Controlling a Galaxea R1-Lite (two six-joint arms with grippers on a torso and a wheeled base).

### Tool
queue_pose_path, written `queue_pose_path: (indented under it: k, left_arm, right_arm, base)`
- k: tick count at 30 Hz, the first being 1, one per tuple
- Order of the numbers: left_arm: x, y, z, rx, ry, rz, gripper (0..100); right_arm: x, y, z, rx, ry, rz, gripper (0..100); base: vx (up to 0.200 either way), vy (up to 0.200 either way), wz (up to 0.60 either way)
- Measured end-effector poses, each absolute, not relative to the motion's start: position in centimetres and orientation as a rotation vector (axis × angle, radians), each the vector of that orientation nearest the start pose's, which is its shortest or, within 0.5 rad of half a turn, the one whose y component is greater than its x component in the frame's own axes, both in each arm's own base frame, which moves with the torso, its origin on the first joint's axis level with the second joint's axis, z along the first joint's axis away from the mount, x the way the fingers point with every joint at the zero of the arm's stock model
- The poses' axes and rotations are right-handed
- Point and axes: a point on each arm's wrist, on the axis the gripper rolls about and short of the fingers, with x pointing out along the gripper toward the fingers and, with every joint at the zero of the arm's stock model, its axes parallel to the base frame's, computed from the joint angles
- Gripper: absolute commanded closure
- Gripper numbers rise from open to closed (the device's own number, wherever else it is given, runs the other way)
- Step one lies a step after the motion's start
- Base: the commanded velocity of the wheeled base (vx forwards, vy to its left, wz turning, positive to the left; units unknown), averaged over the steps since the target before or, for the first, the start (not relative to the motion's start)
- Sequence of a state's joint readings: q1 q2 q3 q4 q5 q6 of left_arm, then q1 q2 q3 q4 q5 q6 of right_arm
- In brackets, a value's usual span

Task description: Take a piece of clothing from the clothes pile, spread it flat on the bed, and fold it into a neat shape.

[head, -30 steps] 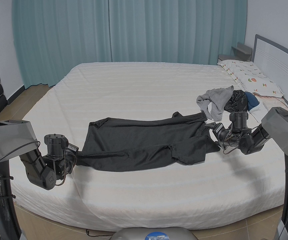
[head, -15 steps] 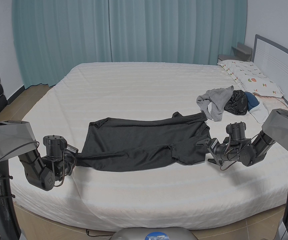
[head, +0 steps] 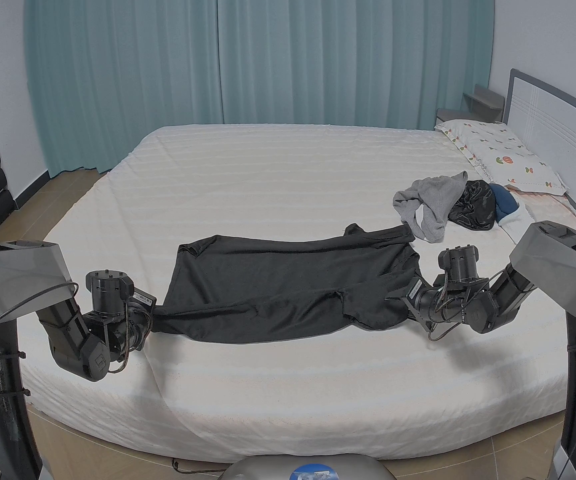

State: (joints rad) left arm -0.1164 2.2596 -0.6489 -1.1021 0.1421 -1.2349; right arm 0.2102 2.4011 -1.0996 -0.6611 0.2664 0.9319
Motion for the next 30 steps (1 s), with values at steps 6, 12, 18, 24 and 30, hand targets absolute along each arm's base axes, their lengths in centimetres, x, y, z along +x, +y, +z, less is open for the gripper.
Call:
queue_pose_path:
  k: [6, 12, 18, 24, 30]
  left_arm:
    - [34.7, -3.7, 0.4, -1.142, 0.419, 0.33, 100]
    - [34.2, -3.7, 0.8, -1.137, 0.42, 0.33, 100]
    - [33.1, -3.6, 1.6, -1.12, 0.424, 0.325, 100]
    - [31.7, -3.5, 1.8, -1.016, 0.462, 0.314, 100]
    - [30.3, -3.5, 1.6, -0.894, 0.508, 0.294, 100]
  right_arm:
    - [40.5, 9.3, -0.3, 0.883, 0.869, 0.09, 100]
    - [39.1, 8.2, 1.5, 0.878, 0.878, 0.069, 100]
    - [36.7, 7.3, 3.1, 0.861, 0.888, 0.067, 100]
    - [33.3, 6.4, 4.2, 0.833, 0.916, 0.068, 100]
    - [29.5, 5.1, 5.4, 0.813, 0.937, 0.08, 100]
  base:
    - [0.0, 0.0, 0.0]
    - [0.0, 0.0, 0.0]
    - [0.0, 0.0, 0.0]
    - [0.0, 0.0, 0.0]
    - [0.0, 0.0, 0.0]
